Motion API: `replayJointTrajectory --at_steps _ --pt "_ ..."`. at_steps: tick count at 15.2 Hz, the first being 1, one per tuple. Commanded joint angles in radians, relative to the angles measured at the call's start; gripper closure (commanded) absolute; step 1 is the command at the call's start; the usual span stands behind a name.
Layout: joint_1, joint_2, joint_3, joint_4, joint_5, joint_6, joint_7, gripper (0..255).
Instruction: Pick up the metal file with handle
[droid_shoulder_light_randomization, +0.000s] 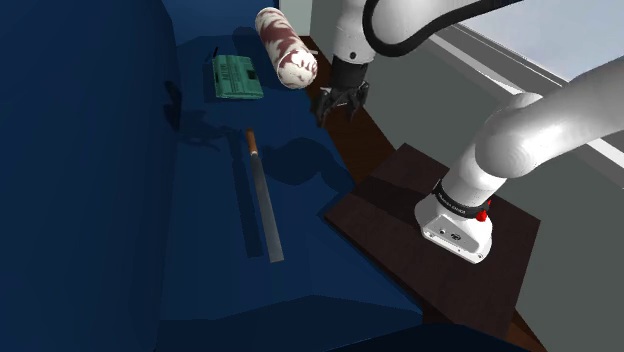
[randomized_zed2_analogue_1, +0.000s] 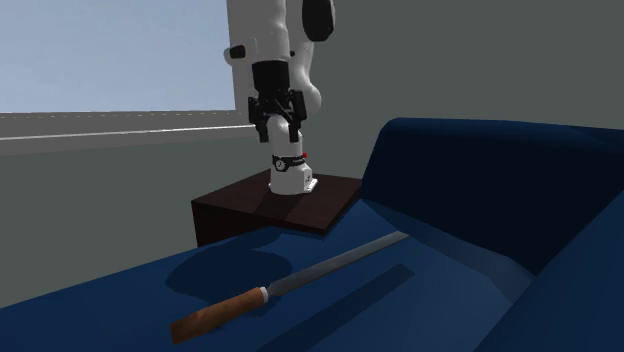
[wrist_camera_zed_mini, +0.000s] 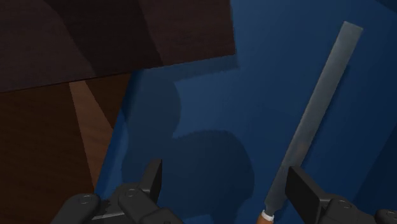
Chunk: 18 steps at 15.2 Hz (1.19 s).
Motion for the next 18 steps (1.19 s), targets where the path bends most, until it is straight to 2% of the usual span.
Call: replayJointTrajectory --at_steps 1,5,7,9,12,14,16,18 --pt "-0.002 0.071 0.052 0.007 0.014 0.082 0.064 0" --pt "-0.027 0.234 0.156 0.047 -0.004 0.234 0.204 0" --pt "-0.051 0.324 0.209 0.077 -0.044 0.306 0.29 0" --pt "-0.08 0.421 0.257 0.112 -0.115 0.373 0.393 0" --pt "-0.115 0.579 0.305 0.178 -0.292 0.454 0.595 0" --pt "-0.105 0.688 0.297 0.233 -0.444 0.488 0.75 0" --pt "-0.057 0.789 0.251 0.297 -0.579 0.506 0.89 0" --pt "0.011 0.878 0.188 0.368 -0.678 0.515 1.001 0"
